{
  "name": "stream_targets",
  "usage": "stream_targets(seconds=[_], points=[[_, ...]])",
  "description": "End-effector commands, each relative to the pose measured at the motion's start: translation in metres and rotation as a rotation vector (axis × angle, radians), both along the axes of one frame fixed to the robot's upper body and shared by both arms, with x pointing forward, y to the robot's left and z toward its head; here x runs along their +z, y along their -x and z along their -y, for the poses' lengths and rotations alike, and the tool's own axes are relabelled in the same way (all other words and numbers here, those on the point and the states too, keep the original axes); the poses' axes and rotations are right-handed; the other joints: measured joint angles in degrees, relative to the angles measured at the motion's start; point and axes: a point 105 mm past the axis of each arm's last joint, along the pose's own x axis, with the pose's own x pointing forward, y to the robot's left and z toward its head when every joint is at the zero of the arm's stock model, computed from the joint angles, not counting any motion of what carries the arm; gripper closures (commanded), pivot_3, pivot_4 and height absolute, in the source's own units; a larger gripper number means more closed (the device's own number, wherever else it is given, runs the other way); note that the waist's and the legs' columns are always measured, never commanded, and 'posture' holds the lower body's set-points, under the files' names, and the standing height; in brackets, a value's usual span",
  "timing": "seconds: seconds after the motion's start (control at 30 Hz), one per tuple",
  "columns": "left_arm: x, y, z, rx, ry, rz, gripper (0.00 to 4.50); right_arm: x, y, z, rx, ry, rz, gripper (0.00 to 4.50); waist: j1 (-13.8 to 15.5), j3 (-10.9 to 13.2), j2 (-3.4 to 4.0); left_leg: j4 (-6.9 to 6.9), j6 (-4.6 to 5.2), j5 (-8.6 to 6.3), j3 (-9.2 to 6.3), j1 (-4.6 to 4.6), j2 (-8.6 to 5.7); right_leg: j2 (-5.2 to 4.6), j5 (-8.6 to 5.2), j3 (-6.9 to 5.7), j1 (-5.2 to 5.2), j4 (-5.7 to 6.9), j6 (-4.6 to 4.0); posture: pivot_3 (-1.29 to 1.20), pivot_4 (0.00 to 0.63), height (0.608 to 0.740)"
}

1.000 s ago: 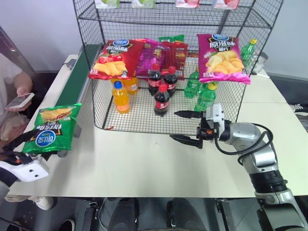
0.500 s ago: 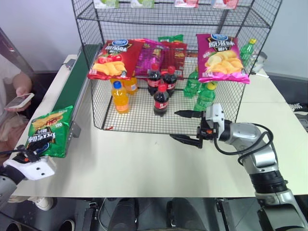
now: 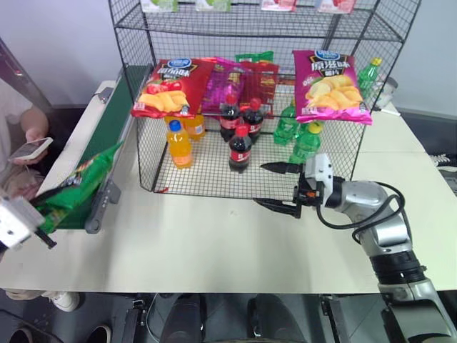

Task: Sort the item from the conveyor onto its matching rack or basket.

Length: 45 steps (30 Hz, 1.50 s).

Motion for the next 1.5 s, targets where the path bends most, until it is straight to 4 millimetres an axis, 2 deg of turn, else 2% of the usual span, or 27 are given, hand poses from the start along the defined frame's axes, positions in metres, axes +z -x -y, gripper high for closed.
stream_targets(seconds=[0.03,0.13,0.2,0.27,0.37,0.53,0.7,0.8,1.03,1.37,1.5], points=[[0.032,0.015,0.023,-0.162,0.289,-0.108,4.49,0.012,-0.003,0.003,-0.003,-0.018,0.05,0.0,-0.5,0.0,0.0,0.0,0.0,0.0,0.0,0.0,0.0,0.01,0.0,0.0,0.01,0.0,0.0,0.0,0.15,0.739],[0.043,0.028,0.033,-0.254,0.588,-0.283,4.49,0.018,-0.003,0.007,-0.002,-0.079,-0.011,0.0,-1.2,0.0,0.01,-0.01,0.01,0.0,-0.02,0.0,0.0,0.05,0.0,-0.02,0.02,0.0,0.01,0.0,0.15,0.739],[0.048,0.037,0.046,-0.379,0.739,-0.385,4.49,0.019,0.007,0.01,0.039,-0.133,-0.134,0.0,-1.2,0.0,0.05,0.0,0.01,0.0,-0.03,0.02,0.01,0.08,0.0,-0.02,0.03,0.01,0.01,0.0,0.15,0.739],[0.049,0.042,0.056,-0.468,0.816,-0.456,4.49,0.019,0.018,0.011,0.088,-0.162,-0.251,0.0,-0.9,0.0,0.06,0.01,0.01,0.01,-0.03,0.02,0.0,0.09,0.0,-0.02,0.05,0.03,0.02,0.0,0.15,0.739],[0.041,0.043,0.075,-0.599,0.934,-0.599,4.49,0.014,0.042,0.01,0.188,-0.162,-0.451,0.0,-0.6,0.0,0.06,0.06,0.02,0.0,-0.07,0.03,-0.04,0.08,0.0,-0.04,0.12,0.02,0.02,0.0,0.15,0.739],[0.034,0.037,0.103,-0.819,1.079,-0.784,4.49,0.03,0.054,0.003,0.265,-0.286,-0.605,0.0,-0.9,0.0,0.05,0.09,0.02,0.01,-0.08,0.14,-0.03,0.13,0.0,-0.01,0.2,0.09,0.02,0.0,0.15,0.739],[0.026,0.028,0.119,-0.917,1.084,-0.887,4.49,0.045,0.066,-0.005,0.358,-0.354,-0.695,0.0,-1.0,0.0,0.06,0.08,0.02,0.01,-0.07,0.11,-0.02,0.25,-0.01,0.03,0.11,0.11,0.02,0.0,0.15,0.739],[0.021,0.021,0.126,-0.958,1.078,-0.913,4.49,0.048,0.078,-0.009,0.418,-0.33,-0.72,0.0,-0.8,0.0,0.06,0.09,0.03,0.01,-0.07,0.07,-0.03,0.29,-0.01,0.05,0.08,0.1,0.03,0.0,0.15,0.739],[0.013,0.009,0.143,-1.001,0.992,-0.92,4.49,0.062,0.086,-0.017,0.503,-0.398,-0.824,0.0,-0.8,0.0,0.05,0.11,0.03,0.01,-0.07,0.06,-0.02,0.34,-0.01,0.06,0.08,0.09,0.03,0.0,0.15,0.739],[-0.005,-0.005,0.158,-0.976,0.875,-0.828,4.49,0.05,0.086,-0.036,0.498,-0.345,-0.907,0.0,-0.7,0.0,0.05,0.11,0.03,0.01,-0.06,-0.03,-0.01,0.38,-0.01,0.09,0.01,0.07,0.04,0.0,0.15,0.739],[-0.003,-0.008,0.161,-0.979,0.873,-0.754,4.49,0.04,0.085,-0.044,0.476,-0.318,-0.933,0.0,-0.6,0.0,0.05,0.11,0.03,0.01,-0.07,-0.04,-0.01,0.37,-0.01,0.09,0.01,0.05,0.04,0.0,0.15,0.739]])
